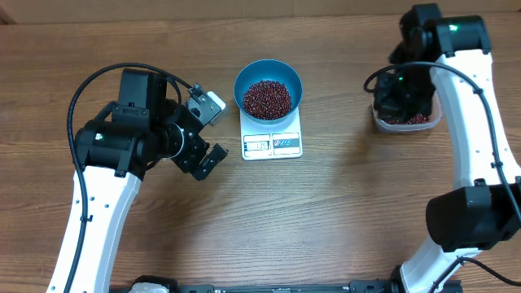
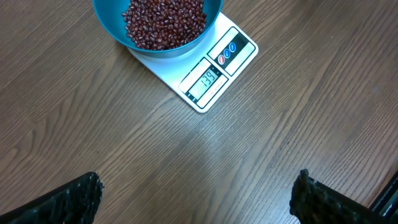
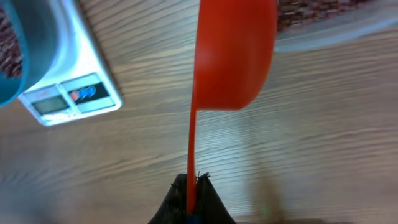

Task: Scoop item into bowl and weigh 150g on scale
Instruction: 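Carry the empty scoop right back above the bean tub, then lower the scoop into the tub and scoop beans with the right gripper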

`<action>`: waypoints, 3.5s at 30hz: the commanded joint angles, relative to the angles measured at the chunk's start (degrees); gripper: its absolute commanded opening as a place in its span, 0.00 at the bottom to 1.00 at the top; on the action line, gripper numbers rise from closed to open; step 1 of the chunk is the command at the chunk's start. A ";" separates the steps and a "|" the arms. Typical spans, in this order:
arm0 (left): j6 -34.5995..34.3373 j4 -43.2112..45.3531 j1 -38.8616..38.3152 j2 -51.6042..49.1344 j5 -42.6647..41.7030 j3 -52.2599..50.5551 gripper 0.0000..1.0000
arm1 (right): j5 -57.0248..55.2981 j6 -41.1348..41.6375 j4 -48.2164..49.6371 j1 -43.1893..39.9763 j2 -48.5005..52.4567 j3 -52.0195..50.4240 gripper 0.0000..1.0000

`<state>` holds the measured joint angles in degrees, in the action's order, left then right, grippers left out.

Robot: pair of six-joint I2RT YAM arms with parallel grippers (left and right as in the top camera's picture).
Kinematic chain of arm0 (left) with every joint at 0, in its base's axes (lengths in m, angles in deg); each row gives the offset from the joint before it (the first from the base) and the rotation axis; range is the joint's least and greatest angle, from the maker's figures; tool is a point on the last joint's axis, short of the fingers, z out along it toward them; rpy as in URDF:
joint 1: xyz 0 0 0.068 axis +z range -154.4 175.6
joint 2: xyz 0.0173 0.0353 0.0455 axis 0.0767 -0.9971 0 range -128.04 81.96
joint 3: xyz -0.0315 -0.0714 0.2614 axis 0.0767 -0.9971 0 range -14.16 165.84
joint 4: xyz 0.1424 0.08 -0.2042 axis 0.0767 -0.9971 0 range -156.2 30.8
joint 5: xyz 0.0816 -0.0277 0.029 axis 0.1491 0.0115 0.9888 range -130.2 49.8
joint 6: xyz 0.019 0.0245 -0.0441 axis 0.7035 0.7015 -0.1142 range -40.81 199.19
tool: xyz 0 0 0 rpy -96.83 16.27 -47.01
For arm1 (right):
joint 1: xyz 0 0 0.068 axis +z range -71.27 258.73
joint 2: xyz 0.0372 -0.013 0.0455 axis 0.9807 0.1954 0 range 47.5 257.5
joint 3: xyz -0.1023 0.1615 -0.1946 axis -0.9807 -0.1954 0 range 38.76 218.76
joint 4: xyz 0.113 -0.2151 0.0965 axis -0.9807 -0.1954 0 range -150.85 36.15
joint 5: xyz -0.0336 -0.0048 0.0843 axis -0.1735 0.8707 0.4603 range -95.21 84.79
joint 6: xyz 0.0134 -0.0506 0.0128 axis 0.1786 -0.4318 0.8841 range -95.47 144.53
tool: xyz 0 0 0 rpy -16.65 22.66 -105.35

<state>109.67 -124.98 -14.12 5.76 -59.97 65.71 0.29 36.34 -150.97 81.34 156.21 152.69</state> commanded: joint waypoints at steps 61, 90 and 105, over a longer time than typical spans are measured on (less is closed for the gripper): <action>1.29 0.00 -0.04 -0.42 -0.81 0.92 1.00 | 12.02 -12.15 1.86 -13.29 21.29 6.10 0.04; 1.29 0.00 -0.04 -0.42 -0.79 0.92 1.00 | 27.65 -26.73 0.02 -20.41 21.29 6.08 0.04; 1.29 0.00 -0.04 -0.42 -0.79 0.92 1.00 | 27.65 -27.78 0.02 -23.32 21.29 6.08 0.04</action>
<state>109.67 -124.98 -14.12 5.76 -59.97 65.71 26.80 9.72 -150.97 58.18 177.39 158.35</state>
